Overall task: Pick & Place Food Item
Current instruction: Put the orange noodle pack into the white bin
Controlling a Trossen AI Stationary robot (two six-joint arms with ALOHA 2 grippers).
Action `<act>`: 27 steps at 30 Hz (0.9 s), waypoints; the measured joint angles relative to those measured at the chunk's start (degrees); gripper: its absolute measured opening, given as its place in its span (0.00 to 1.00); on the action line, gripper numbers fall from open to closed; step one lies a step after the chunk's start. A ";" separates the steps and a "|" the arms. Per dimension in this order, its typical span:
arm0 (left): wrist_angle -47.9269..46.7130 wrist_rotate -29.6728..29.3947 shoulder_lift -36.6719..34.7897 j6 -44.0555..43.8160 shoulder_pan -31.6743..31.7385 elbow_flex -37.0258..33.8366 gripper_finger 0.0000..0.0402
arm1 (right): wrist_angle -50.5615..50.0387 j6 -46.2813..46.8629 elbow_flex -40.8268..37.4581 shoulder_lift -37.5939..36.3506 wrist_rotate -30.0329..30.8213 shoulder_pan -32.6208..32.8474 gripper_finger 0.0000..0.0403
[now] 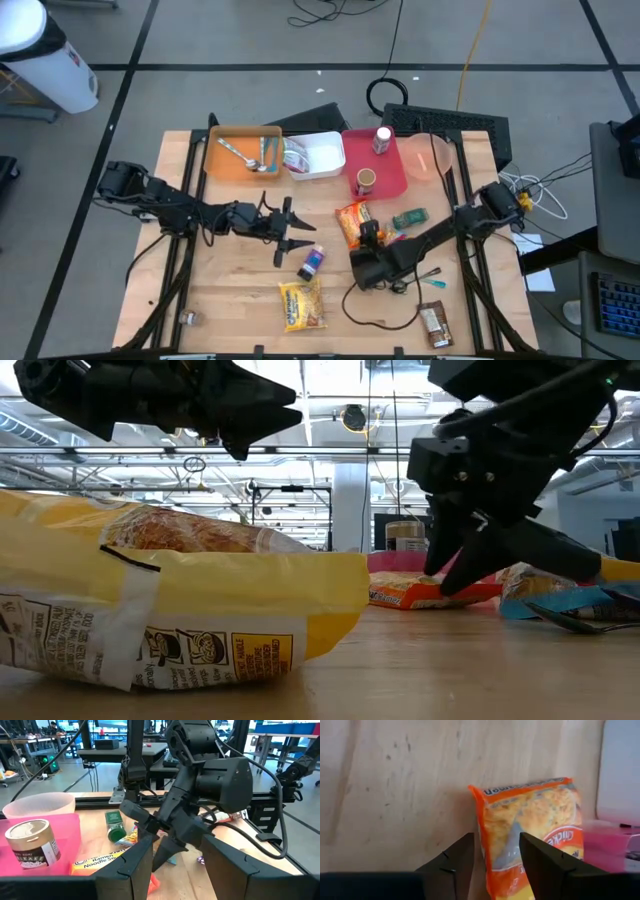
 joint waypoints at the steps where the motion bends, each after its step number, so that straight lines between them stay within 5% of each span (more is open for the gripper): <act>1: -0.01 0.00 0.00 -0.02 0.00 0.00 0.44 | -0.05 0.07 0.00 0.06 -0.05 -0.27 0.34; 13: -1.31 0.00 0.00 -0.21 0.00 0.00 0.44 | 0.03 0.13 0.00 0.03 -0.29 -1.00 0.02; 27: -1.39 0.00 0.00 -0.18 0.00 0.00 0.44 | 1.70 -0.02 -0.05 0.03 -7.28 -1.35 0.06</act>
